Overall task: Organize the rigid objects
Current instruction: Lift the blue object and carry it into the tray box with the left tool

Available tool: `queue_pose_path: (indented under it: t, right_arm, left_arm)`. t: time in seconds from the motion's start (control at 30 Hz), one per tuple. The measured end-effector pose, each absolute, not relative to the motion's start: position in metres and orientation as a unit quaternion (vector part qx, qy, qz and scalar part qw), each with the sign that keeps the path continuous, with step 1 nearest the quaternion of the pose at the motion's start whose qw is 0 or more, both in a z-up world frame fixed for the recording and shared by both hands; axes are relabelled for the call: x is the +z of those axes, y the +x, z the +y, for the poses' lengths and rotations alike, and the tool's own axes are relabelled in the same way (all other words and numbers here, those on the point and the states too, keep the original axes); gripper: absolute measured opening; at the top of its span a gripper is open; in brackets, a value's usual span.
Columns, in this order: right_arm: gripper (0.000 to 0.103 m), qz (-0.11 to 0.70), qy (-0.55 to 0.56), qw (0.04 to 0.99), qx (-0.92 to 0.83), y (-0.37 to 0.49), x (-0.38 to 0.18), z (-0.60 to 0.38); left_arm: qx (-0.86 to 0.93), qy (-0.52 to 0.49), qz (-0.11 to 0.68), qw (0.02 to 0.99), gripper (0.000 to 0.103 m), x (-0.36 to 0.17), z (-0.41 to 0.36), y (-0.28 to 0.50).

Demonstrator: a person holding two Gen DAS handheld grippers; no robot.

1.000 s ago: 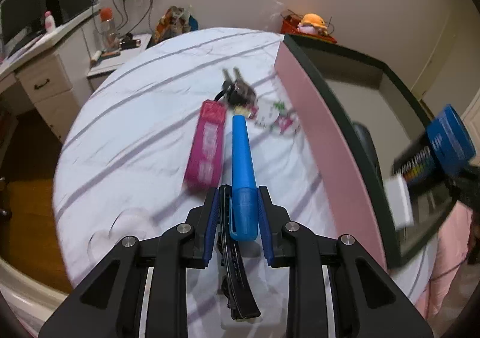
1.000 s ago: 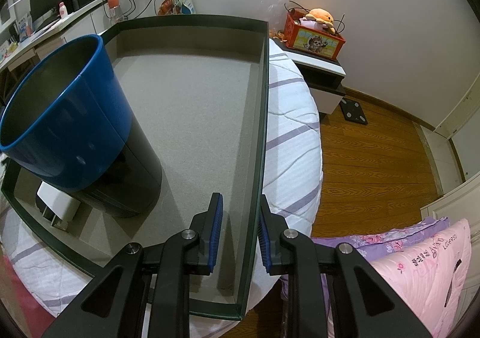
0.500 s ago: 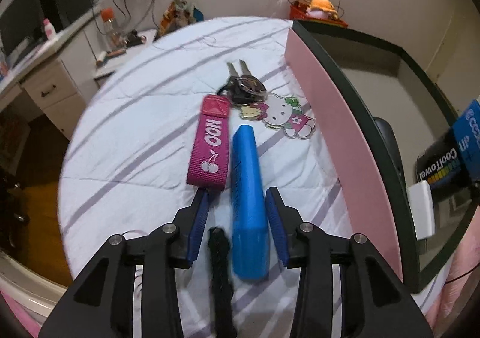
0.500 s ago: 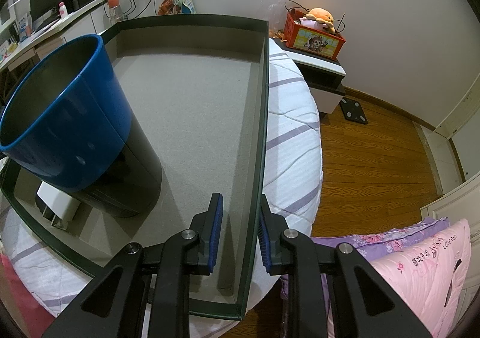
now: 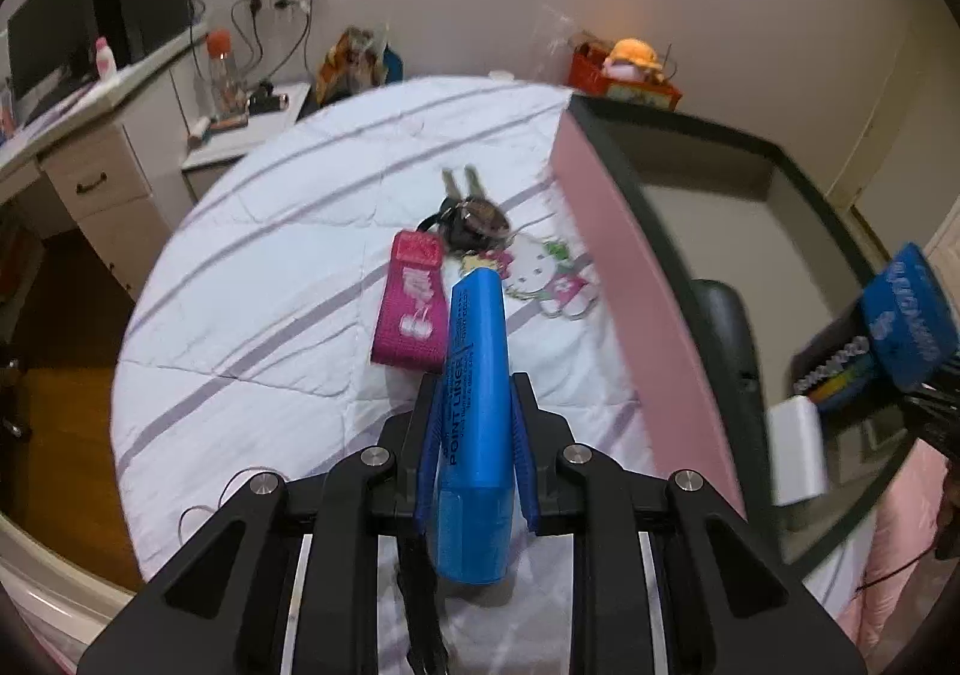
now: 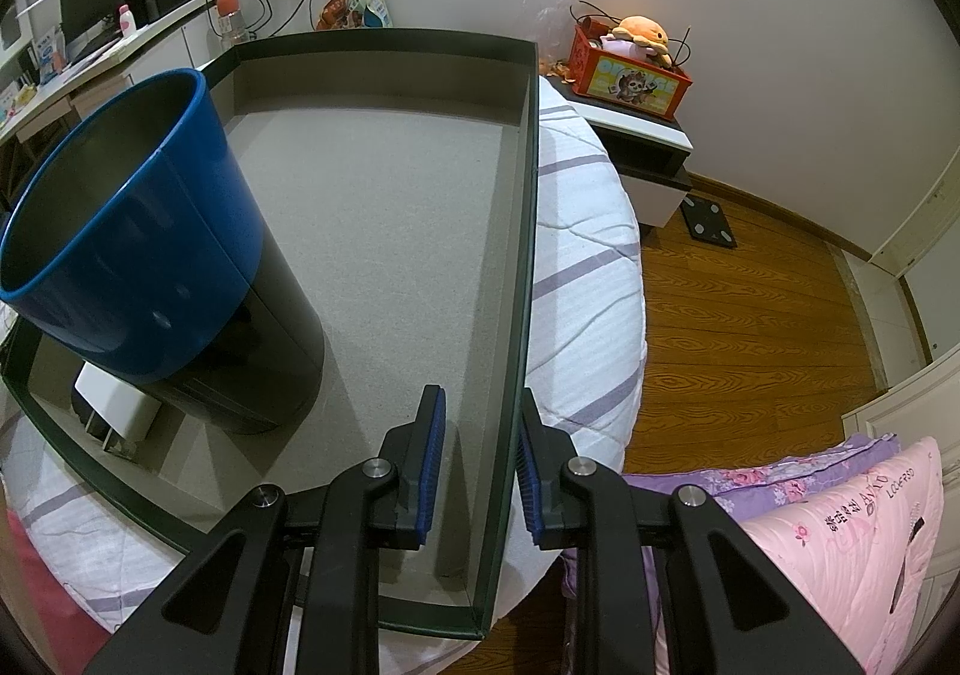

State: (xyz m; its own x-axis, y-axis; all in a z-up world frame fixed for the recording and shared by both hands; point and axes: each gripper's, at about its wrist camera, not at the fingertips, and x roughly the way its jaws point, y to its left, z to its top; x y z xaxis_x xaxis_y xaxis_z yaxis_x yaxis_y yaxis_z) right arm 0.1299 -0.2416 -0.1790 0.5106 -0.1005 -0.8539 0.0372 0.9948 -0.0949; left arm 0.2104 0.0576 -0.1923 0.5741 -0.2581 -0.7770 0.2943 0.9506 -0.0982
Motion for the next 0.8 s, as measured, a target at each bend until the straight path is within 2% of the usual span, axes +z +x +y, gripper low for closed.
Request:
queue_pose_path:
  t: [0.43,0.8]
  right_arm:
    - [0.024,0.493,-0.032,0.869,-0.039,0.130,-0.179,-0.241]
    - [0.024,0.493,-0.032,0.869,-0.035,0.129,-0.180,-0.242]
  left_arm:
    - [-0.194,0.011,0.370,0.909,0.021,-0.131,0.044,0.170]
    - [-0.234,0.033,0.372,0.898,0.022,-0.123,-0.013,0.179]
